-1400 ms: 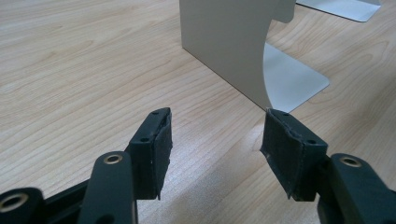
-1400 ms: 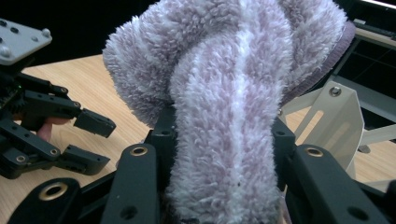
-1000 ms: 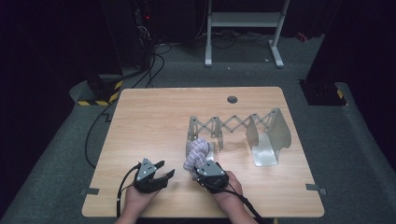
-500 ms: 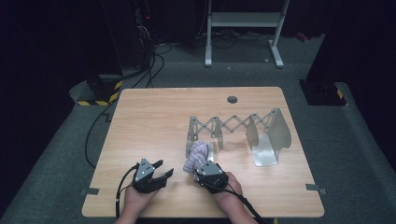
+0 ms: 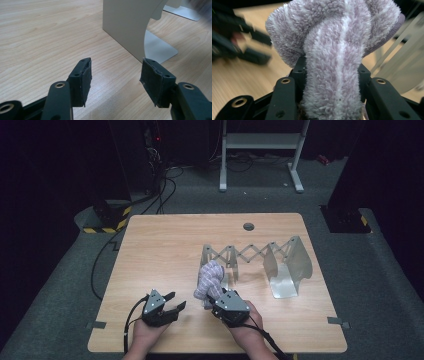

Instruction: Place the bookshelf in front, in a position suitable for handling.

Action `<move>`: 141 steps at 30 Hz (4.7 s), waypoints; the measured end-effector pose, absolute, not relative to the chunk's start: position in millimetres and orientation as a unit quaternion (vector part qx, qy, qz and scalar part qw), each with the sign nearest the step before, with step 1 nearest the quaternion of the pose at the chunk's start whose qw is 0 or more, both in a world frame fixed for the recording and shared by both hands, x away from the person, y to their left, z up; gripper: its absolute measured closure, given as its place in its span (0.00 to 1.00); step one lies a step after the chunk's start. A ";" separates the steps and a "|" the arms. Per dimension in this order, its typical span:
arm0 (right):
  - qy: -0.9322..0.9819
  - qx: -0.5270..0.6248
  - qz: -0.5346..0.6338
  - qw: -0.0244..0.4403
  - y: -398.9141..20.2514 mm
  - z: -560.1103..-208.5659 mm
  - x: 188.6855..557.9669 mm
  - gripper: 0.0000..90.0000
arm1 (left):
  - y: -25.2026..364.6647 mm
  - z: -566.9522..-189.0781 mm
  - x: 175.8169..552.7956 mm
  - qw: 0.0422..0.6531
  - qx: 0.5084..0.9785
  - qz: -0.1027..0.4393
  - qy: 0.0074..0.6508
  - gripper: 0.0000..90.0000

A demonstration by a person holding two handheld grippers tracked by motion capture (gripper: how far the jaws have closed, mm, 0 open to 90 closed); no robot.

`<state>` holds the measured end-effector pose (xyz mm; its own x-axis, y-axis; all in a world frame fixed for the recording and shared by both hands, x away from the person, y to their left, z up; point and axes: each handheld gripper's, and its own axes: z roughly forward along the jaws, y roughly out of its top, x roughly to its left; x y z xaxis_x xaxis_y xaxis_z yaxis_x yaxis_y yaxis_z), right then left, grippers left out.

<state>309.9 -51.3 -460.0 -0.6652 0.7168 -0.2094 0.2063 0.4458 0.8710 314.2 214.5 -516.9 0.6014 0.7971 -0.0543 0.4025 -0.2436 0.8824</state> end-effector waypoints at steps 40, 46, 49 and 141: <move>0.846 0.348 0.334 0.227 -41.0 -514.5 336.3 0.63 | 214.5 -517.3 312.6 0.480 0.757 0.206 0.393 0.45; 0.828 0.385 0.327 0.245 -34.7 -515.3 376.7 0.63 | 219.9 -517.8 313.6 0.480 0.754 0.203 0.399 0.46; 0.830 0.381 0.325 0.246 -33.1 -516.8 379.5 0.64 | 224.2 -516.7 313.5 0.484 0.749 0.206 0.403 0.46; 0.764 0.444 0.373 0.283 -177.9 -494.4 298.9 0.41 | 204.0 -521.0 314.4 0.456 0.784 0.173 0.383 0.48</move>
